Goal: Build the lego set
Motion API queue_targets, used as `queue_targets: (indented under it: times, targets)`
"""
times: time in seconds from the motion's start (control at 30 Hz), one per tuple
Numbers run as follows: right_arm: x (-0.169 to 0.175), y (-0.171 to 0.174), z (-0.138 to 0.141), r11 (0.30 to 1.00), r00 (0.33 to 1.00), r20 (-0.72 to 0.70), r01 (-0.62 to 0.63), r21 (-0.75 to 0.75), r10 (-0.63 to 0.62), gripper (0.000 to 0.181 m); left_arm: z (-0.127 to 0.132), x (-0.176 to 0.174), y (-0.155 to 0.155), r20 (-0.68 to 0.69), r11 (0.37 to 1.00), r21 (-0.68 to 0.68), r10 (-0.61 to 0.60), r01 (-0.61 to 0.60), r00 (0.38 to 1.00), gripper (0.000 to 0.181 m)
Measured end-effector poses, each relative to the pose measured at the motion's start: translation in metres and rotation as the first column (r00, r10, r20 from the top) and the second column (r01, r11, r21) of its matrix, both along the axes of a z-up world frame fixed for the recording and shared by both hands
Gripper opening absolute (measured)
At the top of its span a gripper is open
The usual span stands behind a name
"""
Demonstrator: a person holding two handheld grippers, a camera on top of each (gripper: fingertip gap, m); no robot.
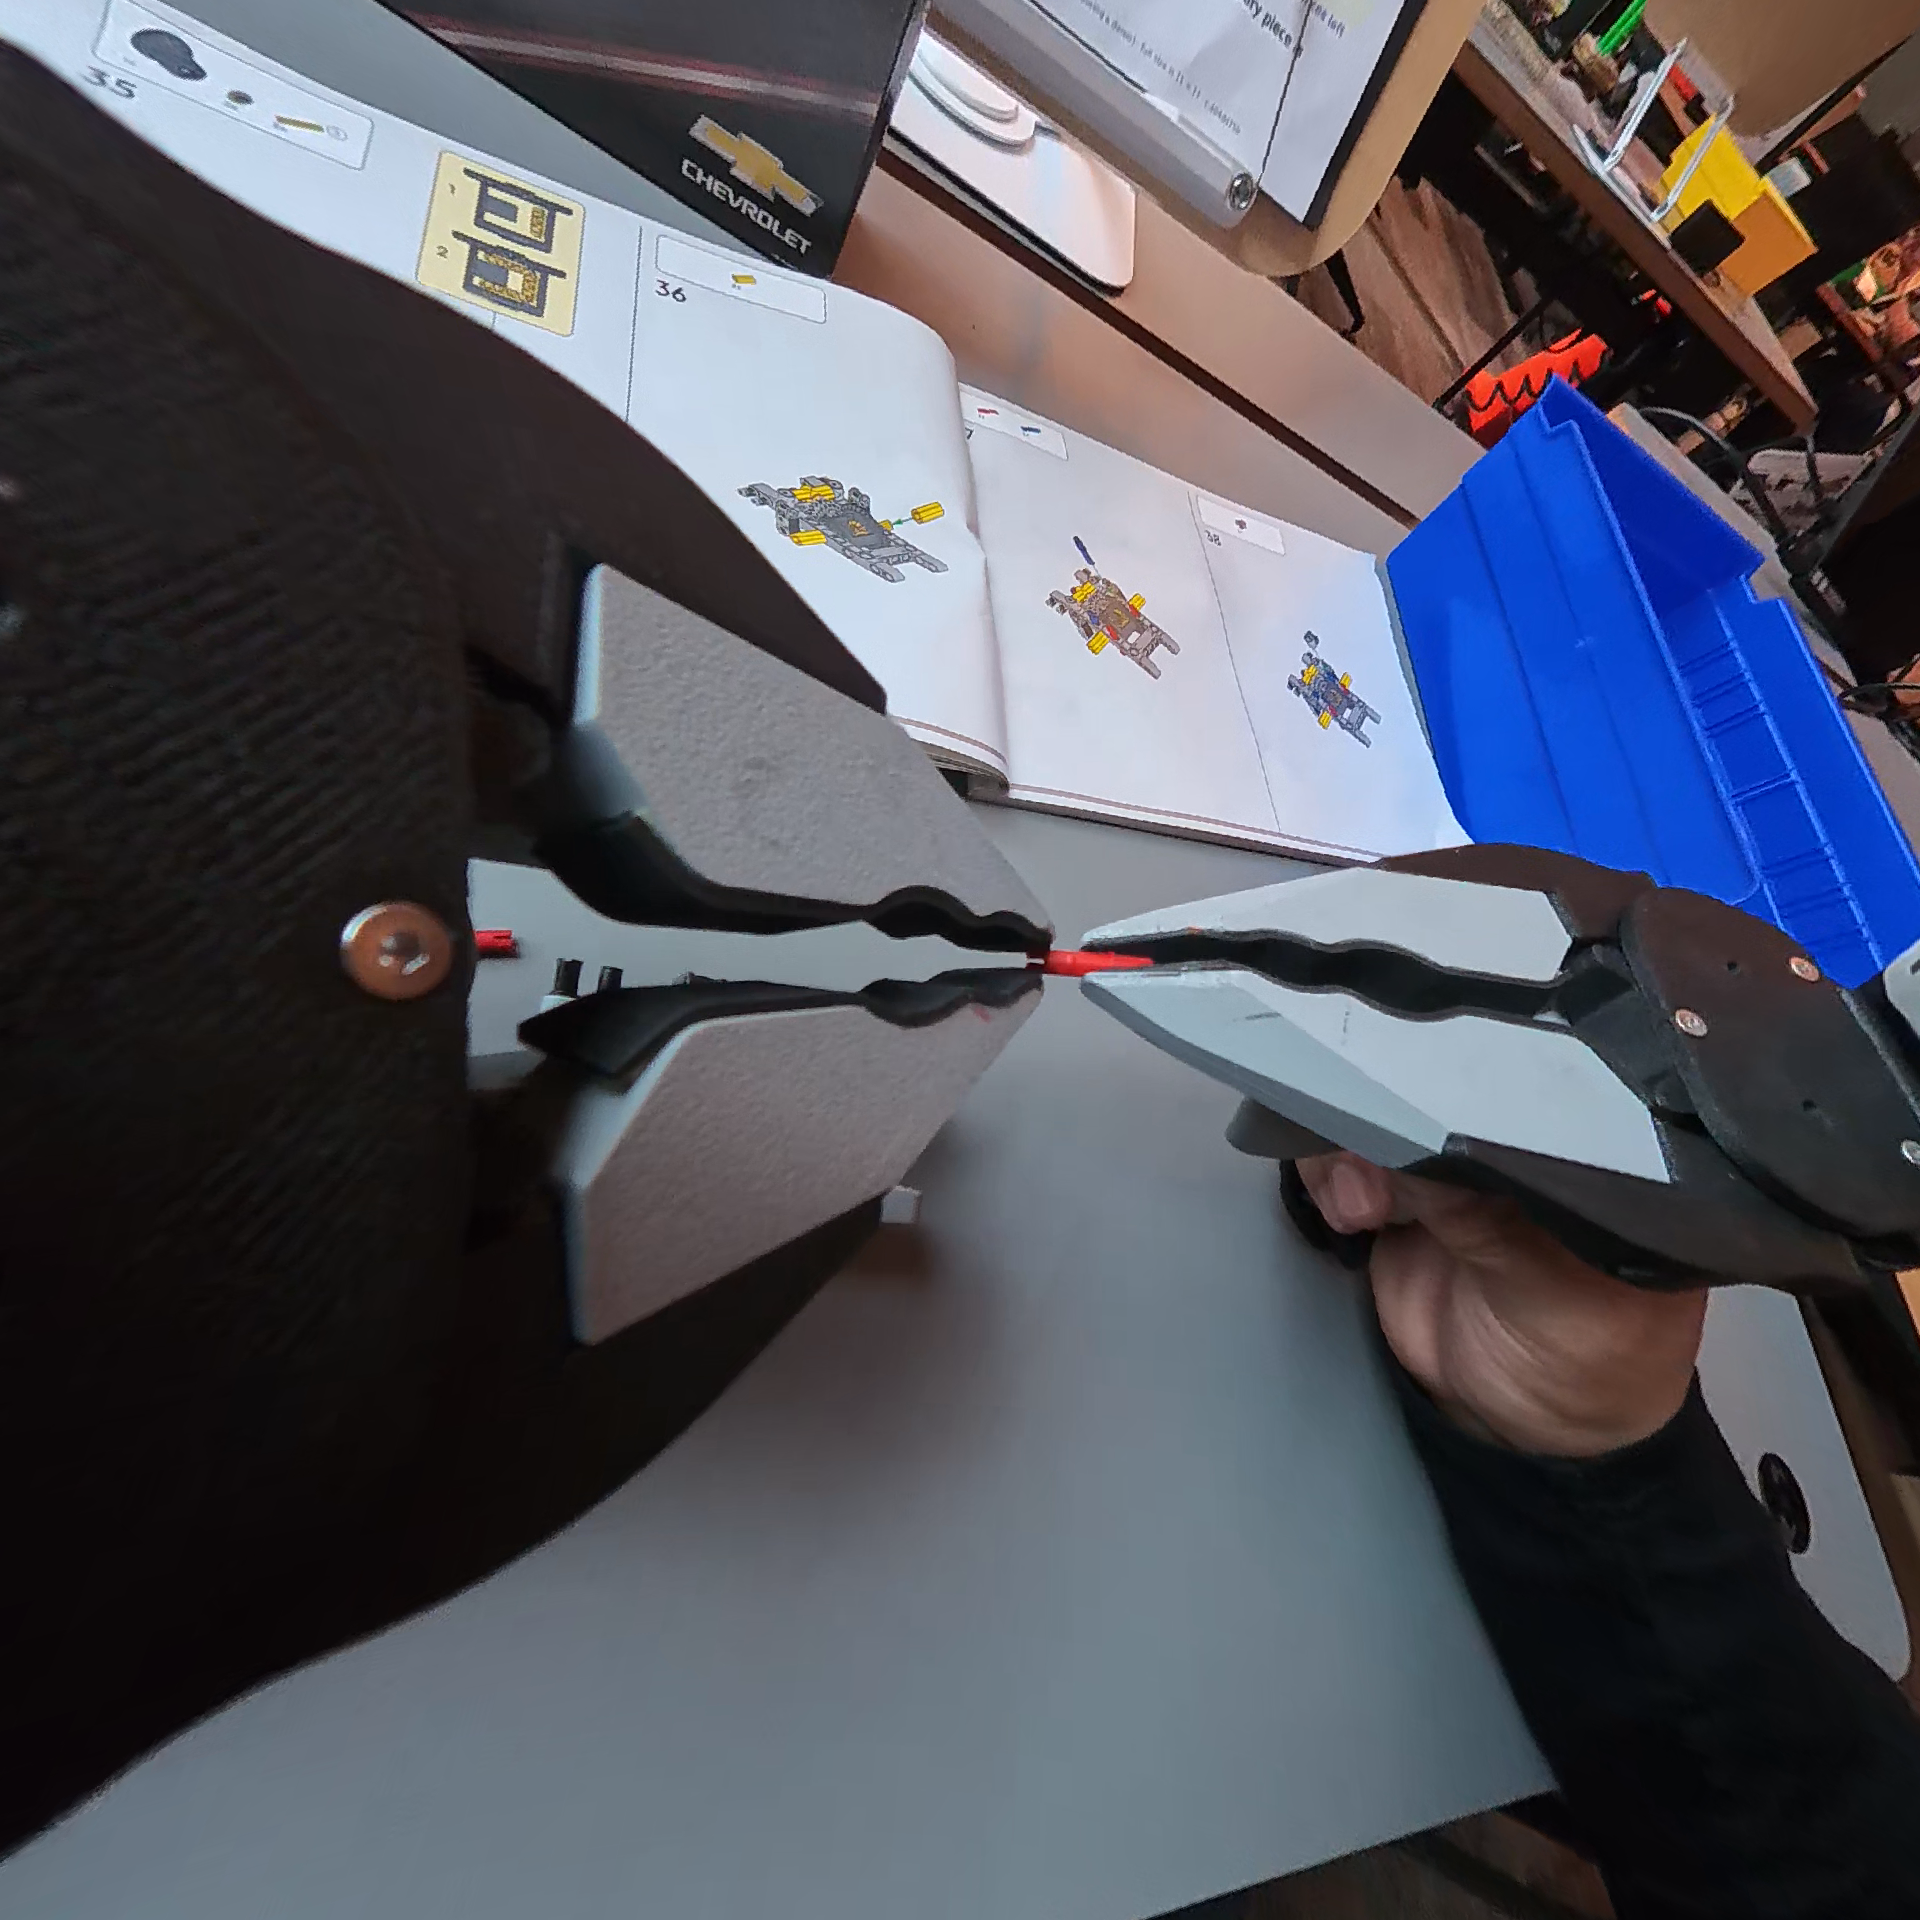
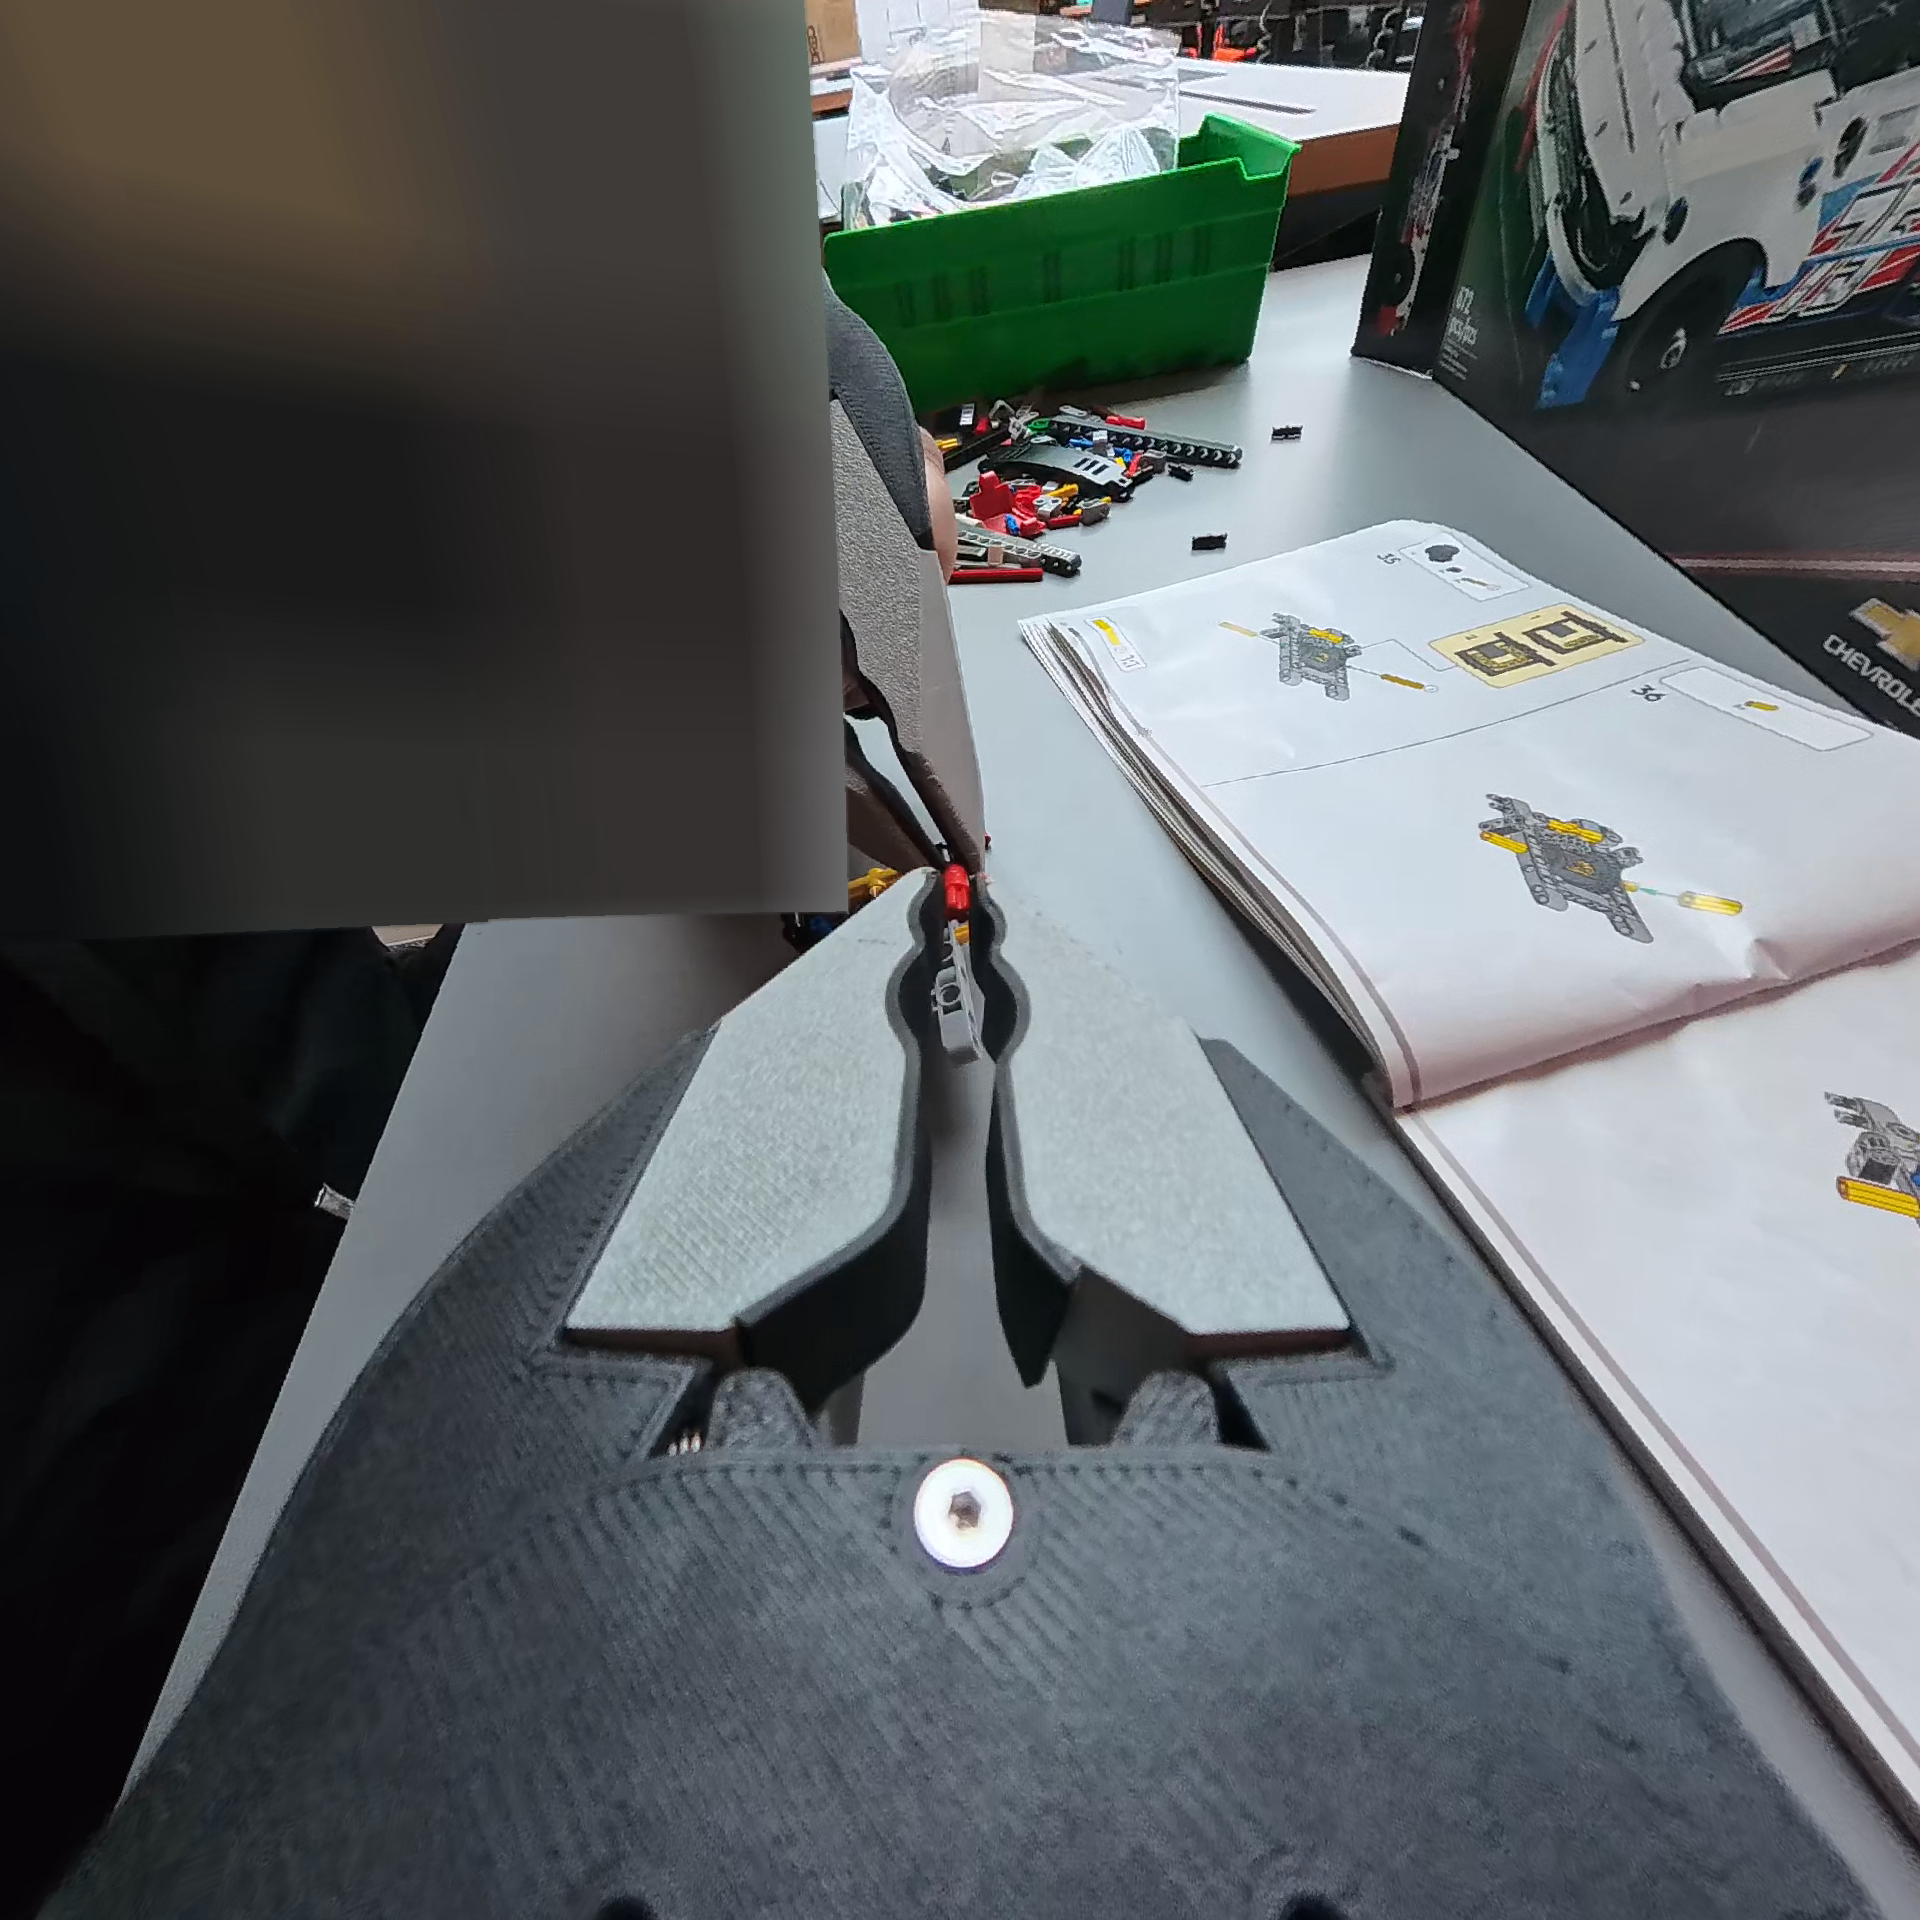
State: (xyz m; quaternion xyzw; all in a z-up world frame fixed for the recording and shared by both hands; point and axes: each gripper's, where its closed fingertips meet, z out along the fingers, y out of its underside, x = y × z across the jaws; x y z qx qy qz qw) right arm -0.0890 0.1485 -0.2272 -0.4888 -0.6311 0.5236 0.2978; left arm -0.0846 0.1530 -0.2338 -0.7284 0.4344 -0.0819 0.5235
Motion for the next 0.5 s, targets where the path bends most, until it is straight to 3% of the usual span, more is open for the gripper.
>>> queue_targets:
  times: [0.5]
  targets:
    - [-0.0008,-0.0008,-0.0001,1.000,1.000,-0.004,0.009,0.008,-0.009,0.001,-0.0012,-0.0006,-0.0007,-0.005,1.000,-0.024,0.005,-0.005,1.000,0.001]
